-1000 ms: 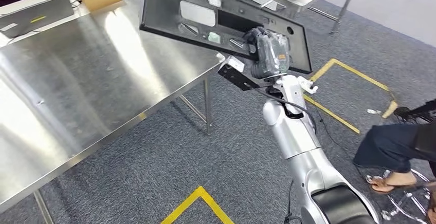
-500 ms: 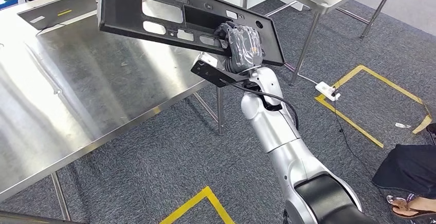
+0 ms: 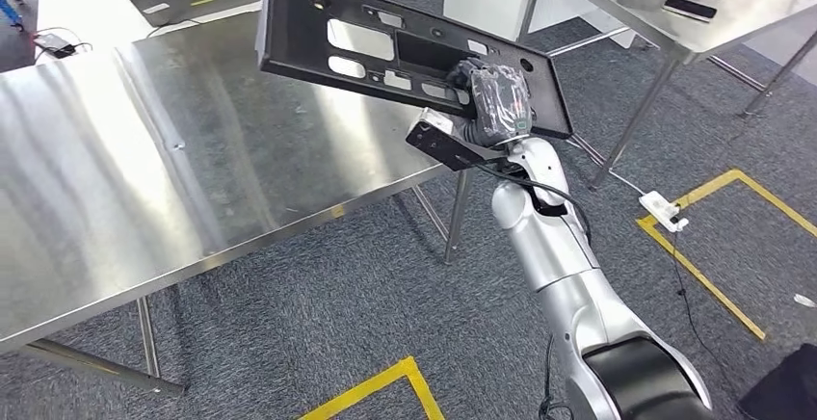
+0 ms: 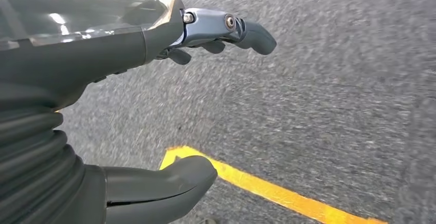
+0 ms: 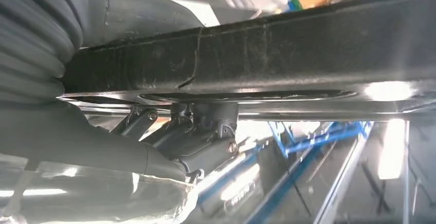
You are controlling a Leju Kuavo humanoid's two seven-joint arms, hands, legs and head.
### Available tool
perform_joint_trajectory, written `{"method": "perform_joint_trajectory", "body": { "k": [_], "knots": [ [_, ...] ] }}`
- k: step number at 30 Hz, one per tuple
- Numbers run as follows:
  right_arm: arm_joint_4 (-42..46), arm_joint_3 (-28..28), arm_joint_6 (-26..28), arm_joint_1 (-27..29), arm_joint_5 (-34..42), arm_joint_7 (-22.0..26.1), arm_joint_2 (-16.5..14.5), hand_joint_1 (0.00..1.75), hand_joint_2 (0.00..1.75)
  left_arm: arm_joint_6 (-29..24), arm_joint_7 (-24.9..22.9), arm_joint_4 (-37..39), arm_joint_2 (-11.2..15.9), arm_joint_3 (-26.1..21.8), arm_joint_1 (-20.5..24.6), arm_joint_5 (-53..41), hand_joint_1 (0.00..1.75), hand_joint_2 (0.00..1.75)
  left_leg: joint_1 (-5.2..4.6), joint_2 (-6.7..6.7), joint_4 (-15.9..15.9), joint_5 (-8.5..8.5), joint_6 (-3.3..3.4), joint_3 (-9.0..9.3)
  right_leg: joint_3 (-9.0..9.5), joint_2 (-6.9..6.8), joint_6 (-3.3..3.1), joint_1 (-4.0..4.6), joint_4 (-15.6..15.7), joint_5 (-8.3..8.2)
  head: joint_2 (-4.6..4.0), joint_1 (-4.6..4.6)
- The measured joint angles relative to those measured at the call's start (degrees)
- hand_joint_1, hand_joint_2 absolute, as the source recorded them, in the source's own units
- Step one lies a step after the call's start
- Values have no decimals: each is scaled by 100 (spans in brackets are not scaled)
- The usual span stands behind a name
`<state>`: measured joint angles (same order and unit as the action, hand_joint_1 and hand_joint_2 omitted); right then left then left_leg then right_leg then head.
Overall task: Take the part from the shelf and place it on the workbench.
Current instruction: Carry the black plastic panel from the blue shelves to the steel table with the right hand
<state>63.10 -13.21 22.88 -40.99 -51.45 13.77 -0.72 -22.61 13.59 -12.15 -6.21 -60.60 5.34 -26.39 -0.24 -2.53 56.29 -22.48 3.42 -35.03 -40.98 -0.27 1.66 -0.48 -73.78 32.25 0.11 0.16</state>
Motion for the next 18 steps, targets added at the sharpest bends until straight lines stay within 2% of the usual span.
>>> {"method": "perform_joint_trajectory", "body": {
  "k": [1,2,3,4,6,8,10,12,13,14,15,16,17,18],
  "knots": [
    [10,13,-14,20,1,-7,44,175,175,30,15,0,-4,9,-9,-22,0,175,6,-76,13,-9,-13,3,92,13,62,-20,261,-153,0,-1],
    [25,27,-21,29,1,-7,89,175,175,57,28,0,-6,21,-17,-39,0,175,15,-146,39,-24,-35,3,261,53,129,-50,666,-348,0,-1],
    [39,40,-25,32,2,-7,133,175,175,78,40,-2,2,36,-22,-58,0,175,17,-211,75,-49,-71,-9,437,127,172,-73,1053,-518,0,0],
    [51,51,-31,35,3,-5,167,175,175,92,50,-3,11,49,-24,-76,0,175,18,-262,118,-74,-107,-28,568,188,178,-95,1337,-633,0,-2],
    [65,68,-46,56,4,-8,214,175,175,114,72,-7,32,76,-33,-103,0,175,18,-339,159,-97,-170,-73,653,238,110,-85,1506,-689,0,-2],
    [74,81,-56,75,3,-15,244,175,175,146,92,-7,42,99,-54,-125,0,175,33,-365,169,-104,-205,-98,658,163,27,-83,1514,-698,0,-1],
    [81,97,-58,77,3,-17,272,175,175,188,113,-8,60,121,-68,-157,0,175,36,-182,401,-250,-258,-207,677,91,-44,-108,1524,-696,0,-19],
    [78,119,-58,77,3,-7,308,175,175,232,142,-9,87,140,-61,-193,0,175,46,97,1073,-583,-319,-546,694,12,-91,-102,1526,-677,0,-39],
    [67,130,-58,78,3,-1,330,175,175,252,155,-9,99,147,-58,-204,0,175,57,175,1466,-737,-338,-756,697,-34,-102,-88,1526,-668,0,-41],
    [52,136,-58,78,3,8,351,175,175,268,165,-9,105,151,-58,-210,0,175,64,211,1748,-816,-343,-916,701,-83,-113,-75,1525,-660,0,-41],
    [33,138,-58,75,3,20,368,175,175,281,173,-9,107,152,-59,-215,0,175,67,225,1815,-778,-333,-969,707,-133,-123,-62,1525,-652,0,-41],
    [11,138,-59,66,3,33,381,175,175,290,180,-9,108,152,-60,-216,0,175,65,235,1647,-639,-307,-896,719,-180,-132,-47,1525,-643,0,-42],
    [-13,137,-61,47,3,48,390,175,175,296,187,-9,116,152,-60,-219,0,175,52,272,1281,-436,-260,-711,735,-226,-140,-33,1526,-633,0,-42],
    [-40,136,-64,16,3,60,398,175,175,301,194,-10,130,153,-57,-223,0,175,21,365,849,-262,-195,-488,752,-269,-144,-18,1528,-621,0,-41]
  ]
}}
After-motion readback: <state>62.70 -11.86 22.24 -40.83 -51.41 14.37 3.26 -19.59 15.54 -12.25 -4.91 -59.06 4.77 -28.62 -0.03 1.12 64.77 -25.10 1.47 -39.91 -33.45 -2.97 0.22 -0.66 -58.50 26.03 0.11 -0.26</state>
